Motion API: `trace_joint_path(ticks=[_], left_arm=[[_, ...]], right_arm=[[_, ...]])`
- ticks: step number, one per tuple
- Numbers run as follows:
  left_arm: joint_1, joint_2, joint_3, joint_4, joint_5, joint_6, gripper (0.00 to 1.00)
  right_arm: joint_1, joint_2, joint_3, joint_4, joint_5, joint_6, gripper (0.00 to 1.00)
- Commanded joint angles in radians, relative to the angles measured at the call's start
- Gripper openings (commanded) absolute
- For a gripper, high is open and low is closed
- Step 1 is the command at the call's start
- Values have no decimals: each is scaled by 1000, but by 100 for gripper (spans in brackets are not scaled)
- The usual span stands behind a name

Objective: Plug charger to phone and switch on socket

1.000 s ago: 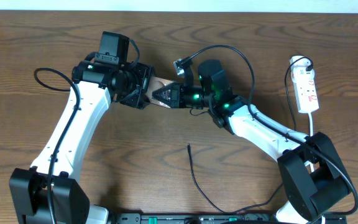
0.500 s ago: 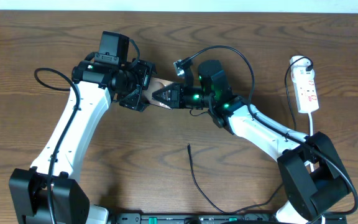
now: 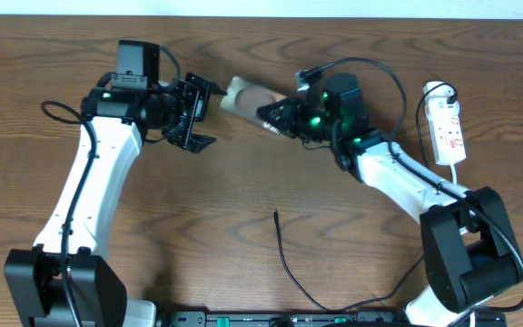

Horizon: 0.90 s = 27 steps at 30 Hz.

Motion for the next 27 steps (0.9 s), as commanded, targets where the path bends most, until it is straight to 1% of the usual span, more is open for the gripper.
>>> trace_joint_path(ticks=[1, 2, 3, 5, 6, 8, 12, 14, 18, 20, 22, 27], left_arm=[[21, -21, 17, 36, 52, 197, 88], [21, -21, 17, 58, 52, 225, 88], [21, -21, 17, 72, 51, 237, 88], [21, -21, 17, 104, 43, 245, 88], [21, -21, 17, 118, 39, 249, 88], [21, -21, 17, 157, 4, 249, 89], [21, -18, 17, 218, -42, 244, 88], [21, -12, 17, 255, -42, 205, 88], [21, 11, 17, 340, -42, 147, 88], [21, 37, 17, 380, -43, 91, 88], [21, 63, 17, 395, -42, 48, 89], [21, 102, 17, 415, -34, 4, 88]], right_arm=[[-31, 6, 11, 11, 63, 297, 1], [-34, 6, 11, 16, 69, 381, 1], [-35, 6, 11, 24, 70, 432, 1], [-32, 6, 11, 64, 66, 573, 1], [-26, 6, 11, 93, 58, 628, 1], [-10, 6, 11, 180, 51, 686, 1], [16, 6, 12, 328, 68, 739, 2], [33, 6, 12, 381, 89, 755, 2], [56, 6, 12, 398, 132, 762, 1], [69, 6, 12, 401, 151, 790, 2], [79, 6, 12, 421, 172, 803, 2], [98, 6, 12, 473, 224, 803, 1]])
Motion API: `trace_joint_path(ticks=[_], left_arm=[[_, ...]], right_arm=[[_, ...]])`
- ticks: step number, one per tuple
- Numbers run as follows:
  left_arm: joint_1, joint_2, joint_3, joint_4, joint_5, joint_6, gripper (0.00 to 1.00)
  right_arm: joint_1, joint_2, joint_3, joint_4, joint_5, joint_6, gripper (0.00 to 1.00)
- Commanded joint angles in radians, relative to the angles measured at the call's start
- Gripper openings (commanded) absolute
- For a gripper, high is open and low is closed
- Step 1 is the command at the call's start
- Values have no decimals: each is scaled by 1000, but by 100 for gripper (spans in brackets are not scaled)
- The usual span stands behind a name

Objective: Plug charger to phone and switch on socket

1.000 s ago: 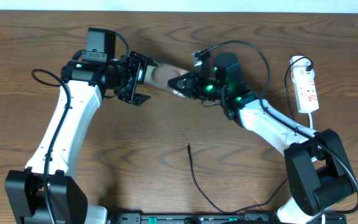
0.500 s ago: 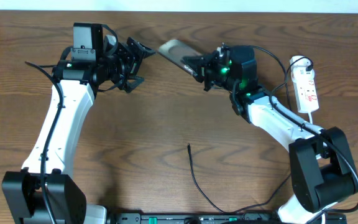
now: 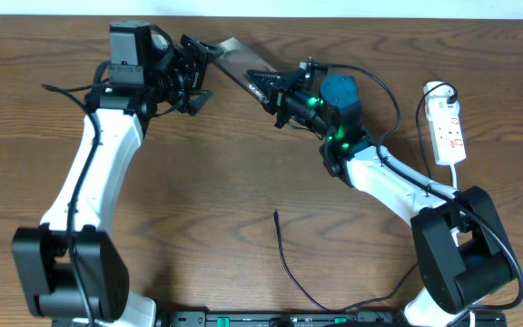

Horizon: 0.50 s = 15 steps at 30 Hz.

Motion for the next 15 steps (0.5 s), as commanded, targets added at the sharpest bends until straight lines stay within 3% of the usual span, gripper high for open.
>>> trace_joint_path(ticks=[1, 15], left_arm=[[2, 27, 17, 25, -4, -57, 88], [2, 27, 17, 188, -29, -98, 88]], right_arm=[[19, -6, 14, 26, 59, 18, 2], [61, -6, 14, 34, 92, 109, 1]])
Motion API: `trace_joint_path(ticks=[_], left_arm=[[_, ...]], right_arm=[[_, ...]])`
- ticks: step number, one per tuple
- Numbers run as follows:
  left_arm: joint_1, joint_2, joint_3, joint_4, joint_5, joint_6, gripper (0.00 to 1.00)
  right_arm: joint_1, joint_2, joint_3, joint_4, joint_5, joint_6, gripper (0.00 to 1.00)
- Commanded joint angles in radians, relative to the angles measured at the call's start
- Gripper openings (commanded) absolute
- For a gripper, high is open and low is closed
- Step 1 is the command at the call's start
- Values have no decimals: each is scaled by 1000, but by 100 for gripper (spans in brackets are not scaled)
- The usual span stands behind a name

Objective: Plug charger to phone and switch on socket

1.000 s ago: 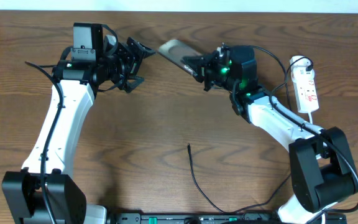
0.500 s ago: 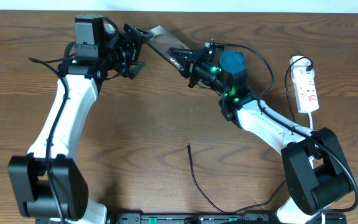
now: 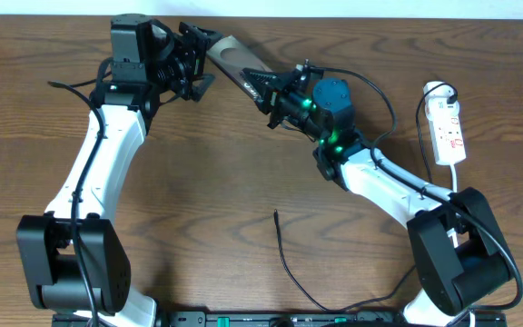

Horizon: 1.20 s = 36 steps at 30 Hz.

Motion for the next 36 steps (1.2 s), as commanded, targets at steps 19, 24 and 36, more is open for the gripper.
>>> trace_joint_path(ticks=[19, 24, 36], left_arm=[[3, -6, 16, 28, -21, 76, 88], [3, -6, 16, 30, -21, 76, 88], [2, -6, 16, 32, -22, 74, 87]], right_arm=[[53, -6, 14, 74, -9, 82, 1], [53, -6, 14, 76, -16, 86, 1], [73, -6, 14, 96, -15, 93, 1]])
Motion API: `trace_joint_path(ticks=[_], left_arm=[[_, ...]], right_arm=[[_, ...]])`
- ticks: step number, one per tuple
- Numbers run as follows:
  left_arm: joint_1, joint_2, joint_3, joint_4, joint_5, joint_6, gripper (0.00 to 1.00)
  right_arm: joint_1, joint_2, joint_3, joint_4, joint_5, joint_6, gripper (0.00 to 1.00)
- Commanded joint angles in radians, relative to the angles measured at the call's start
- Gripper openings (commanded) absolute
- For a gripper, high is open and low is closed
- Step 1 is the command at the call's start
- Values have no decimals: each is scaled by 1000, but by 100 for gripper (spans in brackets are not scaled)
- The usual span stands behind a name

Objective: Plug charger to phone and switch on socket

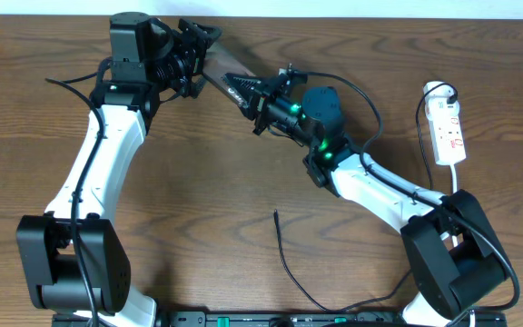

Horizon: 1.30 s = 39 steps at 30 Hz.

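The phone (222,65), a brownish slab, is held tilted above the table's far edge. My right gripper (246,92) is shut on its lower right end. My left gripper (198,56) meets the phone's upper left end. Its fingers are spread on either side of that end and look open. The black charger cable (287,263) lies on the table near the front, with its free tip (275,214) pointing toward the middle. The white socket strip (448,129) lies at the right edge. Its switch is too small to read.
The right arm (370,182) stretches diagonally across the table's middle, and the left arm (93,173) runs up the left side. A cord loops around the socket strip's top. The black base rail (261,320) lines the front edge.
My right gripper has carried the phone a little further left and up, so its end now sits deeper between the left gripper's fingers. The left gripper has hardly moved.
At first my right gripper held the phone near the table's middle back, with the left gripper open and apart from it. Then both had moved toward the far edge and the phone's end reached the left fingers. Now it lies between them. The cable and socket strip never moved.
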Motion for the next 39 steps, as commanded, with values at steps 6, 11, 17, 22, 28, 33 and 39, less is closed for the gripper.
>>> trace_joint_path(ticks=[6, 11, 17, 22, 28, 33, 39], left_arm=[[3, -6, 16, 19, -10, -17, 78], [2, -6, 16, 27, -10, -63, 78], [3, -6, 16, 28, -10, -82, 78], [3, -6, 16, 27, -10, -81, 69], [3, -6, 16, 28, -11, -73, 55], [3, -5, 14, 27, -16, -53, 39], [3, -4, 9, 27, -16, -44, 25]], right_arm=[[15, -7, 14, 18, 14, 42, 1], [17, -7, 14, 18, 29, 53, 1], [18, -7, 14, 25, 32, 53, 1], [24, -7, 14, 25, 40, 53, 1], [26, -7, 14, 25, 40, 53, 1], [37, -7, 14, 25, 43, 53, 1], [37, -7, 14, 25, 43, 53, 2]])
